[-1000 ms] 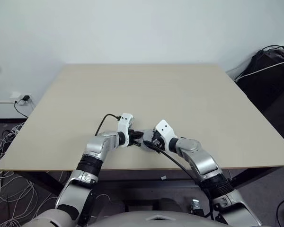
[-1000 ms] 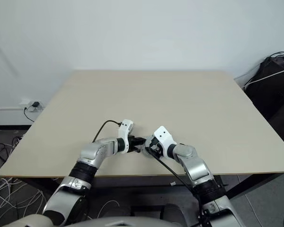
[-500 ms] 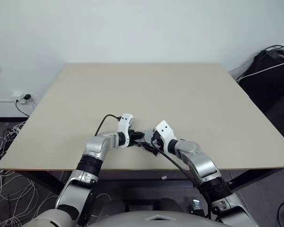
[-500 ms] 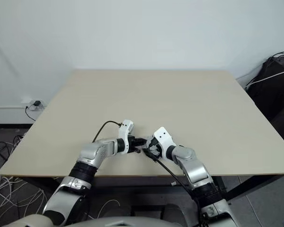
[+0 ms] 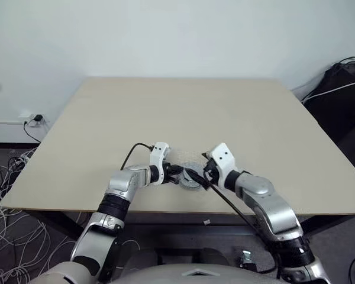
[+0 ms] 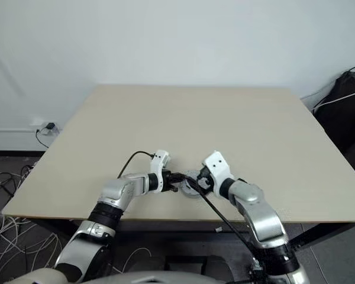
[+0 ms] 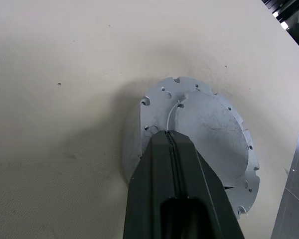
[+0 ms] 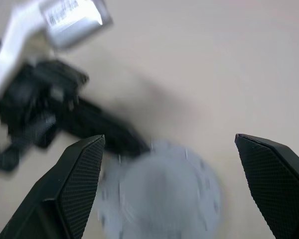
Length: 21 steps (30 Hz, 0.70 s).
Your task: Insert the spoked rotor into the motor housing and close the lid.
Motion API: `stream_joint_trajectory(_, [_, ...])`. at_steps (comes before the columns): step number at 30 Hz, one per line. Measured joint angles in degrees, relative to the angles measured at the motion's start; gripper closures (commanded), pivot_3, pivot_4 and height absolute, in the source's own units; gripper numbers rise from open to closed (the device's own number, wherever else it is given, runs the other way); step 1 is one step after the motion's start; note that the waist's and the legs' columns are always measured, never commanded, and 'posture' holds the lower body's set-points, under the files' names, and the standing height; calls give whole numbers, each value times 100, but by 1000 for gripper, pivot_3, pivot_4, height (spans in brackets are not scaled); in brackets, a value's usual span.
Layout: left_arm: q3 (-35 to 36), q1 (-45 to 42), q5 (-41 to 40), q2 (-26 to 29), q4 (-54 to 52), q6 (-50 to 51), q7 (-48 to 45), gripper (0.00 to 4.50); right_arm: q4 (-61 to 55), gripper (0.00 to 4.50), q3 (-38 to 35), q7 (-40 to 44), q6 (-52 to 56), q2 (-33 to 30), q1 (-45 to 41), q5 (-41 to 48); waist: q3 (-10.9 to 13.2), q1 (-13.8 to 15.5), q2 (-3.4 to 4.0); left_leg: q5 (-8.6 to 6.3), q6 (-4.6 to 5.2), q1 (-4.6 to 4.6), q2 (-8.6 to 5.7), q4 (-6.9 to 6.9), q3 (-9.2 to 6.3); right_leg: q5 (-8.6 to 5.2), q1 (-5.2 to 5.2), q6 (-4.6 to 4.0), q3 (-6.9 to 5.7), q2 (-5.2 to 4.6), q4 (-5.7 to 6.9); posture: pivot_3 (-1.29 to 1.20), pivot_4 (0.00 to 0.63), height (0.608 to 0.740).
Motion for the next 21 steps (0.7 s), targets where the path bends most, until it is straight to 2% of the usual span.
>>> stream_joint_trajectory(3, [-2,-7,1,8,1,-7,-14,4500,-67,14,-378,-238,198,147,419,188,0,10,0,1,0,-7,1,5,0,0,0,1,0,0,2,0,0,740])
stream_joint_trajectory(8, [-6,-15,14,24,1,-8,-27,4500,-110,14,-1517,-1290,1465,1563,570,940,-4,13,5,5,-7,-9,8,6,1,1,-4,1,0,3,8,0,0,740])
stream_joint_trajectory(11, [-15,-15,21,47,1,-6,-47,4500,-93,14,-2423,-1796,2071,2478,389,1830,-7,13,12,6,-7,-12,8,6,2,10,-10,-1,2,3,10,0,0,740])
stream_joint_trajectory(15, [-60,-16,21,51,1,-8,-120,4500,-82,14,-2993,-2204,2507,2531,183,2470,-7,9,16,1,7,-11,-3,6,2,14,-15,-3,1,0,-1,0,0,740])
stream_joint_trajectory(21, [-59,-21,24,46,1,-26,-122,4500,225,14,-3030,-2475,2701,2532,125,2827,-8,-24,18,4,4,-12,-5,4,2,13,-7,-5,1,2,4,0,0,740])
